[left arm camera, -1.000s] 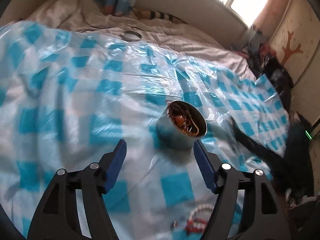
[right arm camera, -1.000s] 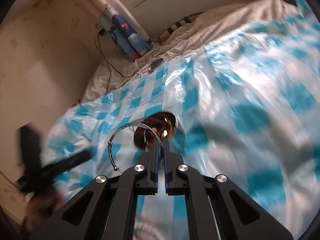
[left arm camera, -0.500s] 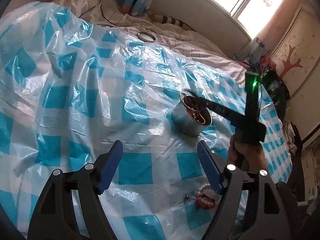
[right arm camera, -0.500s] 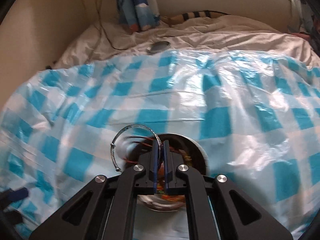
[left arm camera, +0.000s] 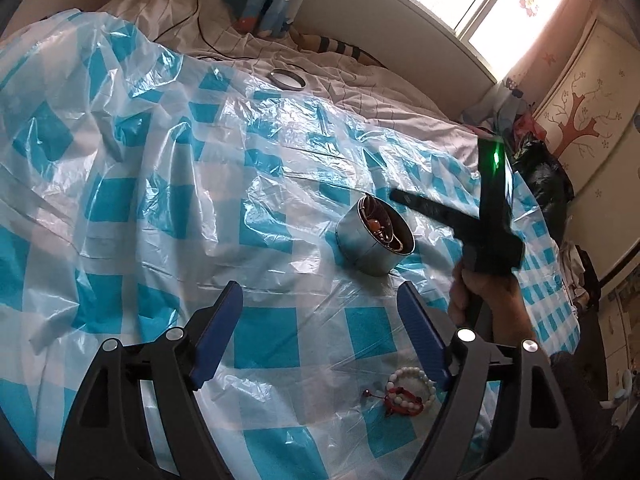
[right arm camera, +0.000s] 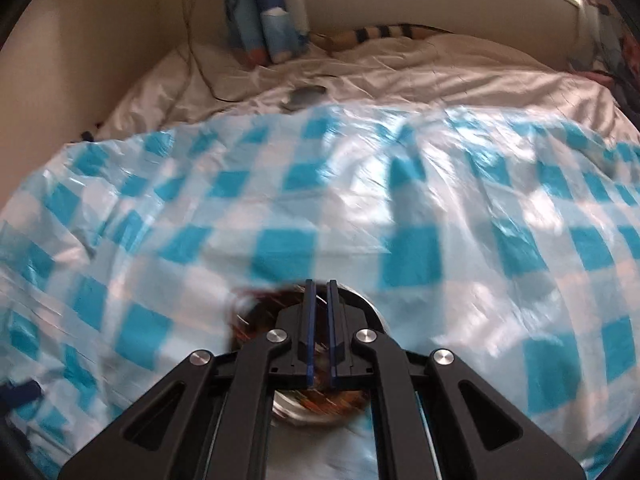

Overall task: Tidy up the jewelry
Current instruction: 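Carry the silver wire hoop into the silver tin and open the right tool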

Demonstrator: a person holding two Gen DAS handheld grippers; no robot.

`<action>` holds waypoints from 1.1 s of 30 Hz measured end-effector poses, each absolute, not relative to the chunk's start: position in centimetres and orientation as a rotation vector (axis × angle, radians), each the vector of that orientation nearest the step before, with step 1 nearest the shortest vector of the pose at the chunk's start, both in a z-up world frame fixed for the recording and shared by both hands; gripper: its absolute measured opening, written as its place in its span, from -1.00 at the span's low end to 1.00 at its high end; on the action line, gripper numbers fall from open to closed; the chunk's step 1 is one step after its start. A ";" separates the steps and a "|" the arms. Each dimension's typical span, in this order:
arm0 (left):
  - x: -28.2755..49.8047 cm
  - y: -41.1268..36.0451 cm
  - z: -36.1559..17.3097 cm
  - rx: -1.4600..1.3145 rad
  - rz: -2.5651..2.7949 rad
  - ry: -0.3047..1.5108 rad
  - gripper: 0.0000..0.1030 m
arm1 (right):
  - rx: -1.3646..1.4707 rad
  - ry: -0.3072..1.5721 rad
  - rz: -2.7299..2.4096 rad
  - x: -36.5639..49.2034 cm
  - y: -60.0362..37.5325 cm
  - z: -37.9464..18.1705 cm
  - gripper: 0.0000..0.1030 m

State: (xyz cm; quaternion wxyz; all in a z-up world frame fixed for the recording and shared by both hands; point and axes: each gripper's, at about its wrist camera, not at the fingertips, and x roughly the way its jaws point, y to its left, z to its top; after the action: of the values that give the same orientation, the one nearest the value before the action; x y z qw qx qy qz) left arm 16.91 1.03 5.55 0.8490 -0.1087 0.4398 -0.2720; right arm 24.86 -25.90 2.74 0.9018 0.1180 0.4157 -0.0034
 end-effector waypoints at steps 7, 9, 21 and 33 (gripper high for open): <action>17.1 1.2 5.4 -0.225 -0.573 0.936 0.49 | 0.084 0.983 -0.044 27.3 -23.4 1.1 -0.34; 17.1 1.4 5.6 -0.228 -0.575 0.930 0.49 | 0.093 0.983 -0.067 26.6 -24.1 0.7 -0.22; 16.9 1.5 6.1 -0.228 -0.585 0.921 0.52 | 0.004 1.061 -0.126 25.3 -24.5 -1.5 -0.03; 16.1 0.9 6.2 -0.179 -0.592 0.929 0.55 | 0.309 0.833 -0.033 9.6 -28.0 3.5 0.41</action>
State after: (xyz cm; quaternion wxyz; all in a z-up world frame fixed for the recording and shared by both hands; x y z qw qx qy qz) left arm 16.13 0.89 6.16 0.8482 -0.0850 0.4409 -0.2809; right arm 9.61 -28.04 3.46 0.9027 0.1497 0.4031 -0.0162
